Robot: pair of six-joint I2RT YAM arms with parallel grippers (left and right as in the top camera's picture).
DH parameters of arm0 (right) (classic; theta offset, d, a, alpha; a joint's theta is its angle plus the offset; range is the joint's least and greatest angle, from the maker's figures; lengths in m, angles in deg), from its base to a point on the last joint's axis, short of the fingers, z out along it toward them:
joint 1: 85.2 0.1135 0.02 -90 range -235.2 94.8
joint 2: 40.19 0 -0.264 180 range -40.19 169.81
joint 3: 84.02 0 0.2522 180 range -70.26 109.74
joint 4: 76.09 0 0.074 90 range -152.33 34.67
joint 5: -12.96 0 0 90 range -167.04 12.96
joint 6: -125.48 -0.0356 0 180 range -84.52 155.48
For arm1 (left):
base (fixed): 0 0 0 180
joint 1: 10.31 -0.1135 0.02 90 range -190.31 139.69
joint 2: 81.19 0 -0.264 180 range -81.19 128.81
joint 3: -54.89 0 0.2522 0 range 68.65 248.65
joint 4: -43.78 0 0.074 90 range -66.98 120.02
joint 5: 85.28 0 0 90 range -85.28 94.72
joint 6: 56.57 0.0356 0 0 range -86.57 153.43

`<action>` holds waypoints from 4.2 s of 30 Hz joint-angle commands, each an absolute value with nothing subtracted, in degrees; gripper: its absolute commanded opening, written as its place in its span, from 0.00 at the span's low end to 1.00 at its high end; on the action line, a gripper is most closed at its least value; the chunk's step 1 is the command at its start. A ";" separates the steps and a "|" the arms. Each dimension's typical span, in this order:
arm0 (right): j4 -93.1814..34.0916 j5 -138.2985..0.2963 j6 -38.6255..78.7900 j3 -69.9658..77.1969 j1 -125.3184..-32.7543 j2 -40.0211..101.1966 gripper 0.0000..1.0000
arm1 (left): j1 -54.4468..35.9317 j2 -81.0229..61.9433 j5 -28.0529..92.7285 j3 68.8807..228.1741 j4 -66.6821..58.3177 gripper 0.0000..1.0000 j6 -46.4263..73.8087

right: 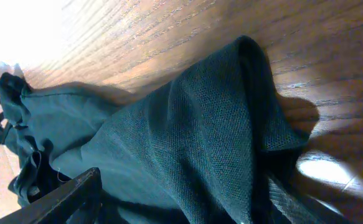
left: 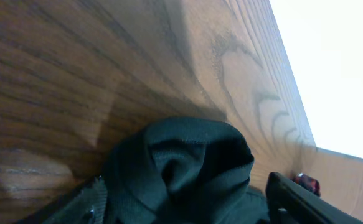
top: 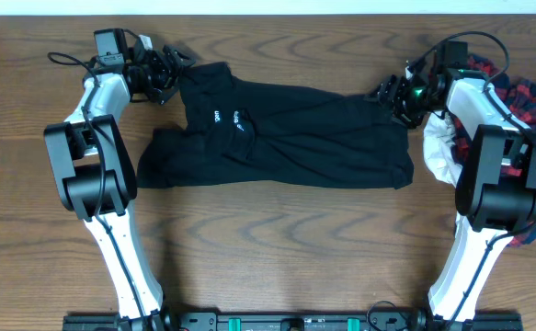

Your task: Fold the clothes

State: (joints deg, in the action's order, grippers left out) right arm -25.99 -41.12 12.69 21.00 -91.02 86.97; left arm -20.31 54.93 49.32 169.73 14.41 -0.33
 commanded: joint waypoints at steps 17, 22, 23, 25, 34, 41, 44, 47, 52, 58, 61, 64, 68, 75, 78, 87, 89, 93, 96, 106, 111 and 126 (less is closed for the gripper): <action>-28.79 -53.03 9.24 20.81 -90.43 91.12 0.88 | -19.83 56.30 48.99 170.14 14.30 0.65 -0.29; -29.97 -53.06 8.69 20.81 -90.46 92.98 0.88 | -19.80 56.30 48.84 170.14 14.30 0.49 0.13; -30.08 -53.08 8.72 20.81 -90.48 93.22 0.89 | -19.80 56.30 48.47 170.14 14.28 0.48 0.22; -30.26 -53.08 8.69 20.81 -90.54 93.33 0.89 | -19.78 56.30 47.44 170.12 14.12 0.50 0.33; -29.07 -47.94 8.69 20.81 -90.30 93.33 0.88 | -18.95 56.30 42.48 170.12 13.03 0.66 0.81; -27.57 -46.61 8.74 20.81 -89.71 93.33 0.87 | -18.23 59.52 43.33 170.12 11.68 0.66 0.63; -27.59 -46.61 8.72 20.81 -89.74 93.33 0.86 | -18.23 60.52 44.45 170.12 11.57 0.63 0.57; -27.68 -46.81 8.72 20.81 -89.74 93.33 0.82 | -18.25 60.48 44.75 170.14 11.65 0.53 0.54; -29.67 -46.81 8.72 20.81 -89.74 93.33 0.75 | -18.25 60.48 45.01 170.14 11.39 0.39 0.54; -30.26 -47.57 8.41 20.81 -89.74 93.33 0.76 | -18.25 60.48 45.01 170.14 10.98 0.21 0.57; -30.43 -49.03 7.62 20.81 -89.74 93.33 0.77 | -18.25 60.48 45.15 170.14 11.00 0.14 0.57; -30.76 -49.03 7.60 20.81 -89.74 93.33 0.72 | -18.25 60.48 46.06 170.14 11.02 0.10 0.81; -30.82 -49.01 7.19 20.81 -89.74 93.33 0.35 | -18.25 60.48 46.30 170.14 11.00 0.10 0.78; -30.82 -48.99 7.21 20.81 -89.74 93.33 0.16 | -18.25 60.35 47.00 170.14 10.82 0.08 1.51; -30.87 -49.28 7.23 20.81 -89.74 93.33 0.03 | -18.25 59.69 47.38 170.14 10.60 0.06 4.52; -31.35 -48.42 8.74 20.81 -89.84 93.22 0.01 | -18.25 56.13 47.86 170.14 10.47 0.06 6.62; -31.50 -47.59 9.44 20.83 -89.93 93.15 0.01 | -18.25 55.34 47.83 170.14 10.15 0.06 6.88; -31.54 -46.98 9.98 20.83 -90.19 92.28 0.01 | -18.25 53.48 48.05 170.14 9.86 0.06 8.35; -31.94 -46.98 10.07 20.83 -90.43 91.12 0.01 | -18.25 52.17 49.15 170.14 9.97 0.06 8.35; -31.20 -46.37 12.45 20.83 -90.48 86.66 0.01 | -18.25 48.17 49.39 170.14 7.65 0.06 8.37; -29.71 -45.08 13.68 20.83 -90.54 84.91 0.01 | -18.25 45.88 49.30 170.14 4.31 0.06 11.32; -23.52 -46.22 19.97 20.83 -90.98 79.73 0.01 | -18.36 39.63 49.08 170.14 -6.93 0.06 18.97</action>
State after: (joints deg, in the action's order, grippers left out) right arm -24.05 -45.87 16.96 21.07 -90.33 82.53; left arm -18.43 42.23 48.32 170.56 -5.20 14.93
